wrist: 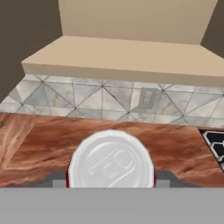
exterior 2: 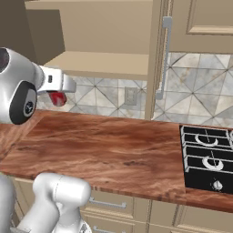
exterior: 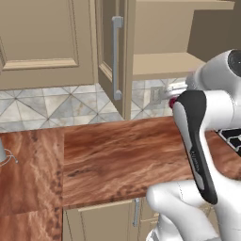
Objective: Sort all alcoholic drinks to one cabinet, and non-alcoholic drinks to the other.
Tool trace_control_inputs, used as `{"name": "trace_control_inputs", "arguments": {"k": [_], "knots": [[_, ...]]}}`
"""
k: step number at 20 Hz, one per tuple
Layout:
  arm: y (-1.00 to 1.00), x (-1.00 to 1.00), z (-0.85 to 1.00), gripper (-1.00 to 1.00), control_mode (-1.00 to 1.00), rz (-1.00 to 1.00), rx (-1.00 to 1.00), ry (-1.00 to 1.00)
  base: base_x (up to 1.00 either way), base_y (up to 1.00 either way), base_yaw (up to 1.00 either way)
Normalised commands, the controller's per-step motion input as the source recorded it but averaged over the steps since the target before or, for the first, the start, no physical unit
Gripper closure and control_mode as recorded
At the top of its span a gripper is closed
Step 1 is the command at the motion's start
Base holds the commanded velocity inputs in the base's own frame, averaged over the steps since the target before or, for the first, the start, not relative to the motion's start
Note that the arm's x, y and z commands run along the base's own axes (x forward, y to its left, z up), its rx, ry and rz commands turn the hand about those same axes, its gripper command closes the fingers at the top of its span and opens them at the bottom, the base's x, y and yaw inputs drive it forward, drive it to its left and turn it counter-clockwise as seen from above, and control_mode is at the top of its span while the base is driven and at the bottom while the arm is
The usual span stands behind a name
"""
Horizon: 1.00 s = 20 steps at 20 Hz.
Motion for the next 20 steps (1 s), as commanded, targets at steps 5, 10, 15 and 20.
{"name": "trace_control_inputs", "arguments": {"k": [5, 10, 15, 20], "knots": [[0.15, 0.47, 0.74, 1.0, -1.0, 0.12, 0.0, 0.0, 0.0, 0.0, 0.0], [-0.06, 0.56, 0.3, 1.0, -1.0, 0.13, 0.0, 0.0, 0.0, 0.0, 0.0], [0.0, 0.62, -0.01, 1.0, -1.0, 0.09, -0.01, -0.06, 0.0, 0.0, 0.0], [0.0, 0.7, -0.01, 1.0, -1.0, 0.06, -0.03, -0.07, 0.0, 0.0, 0.0]]}}
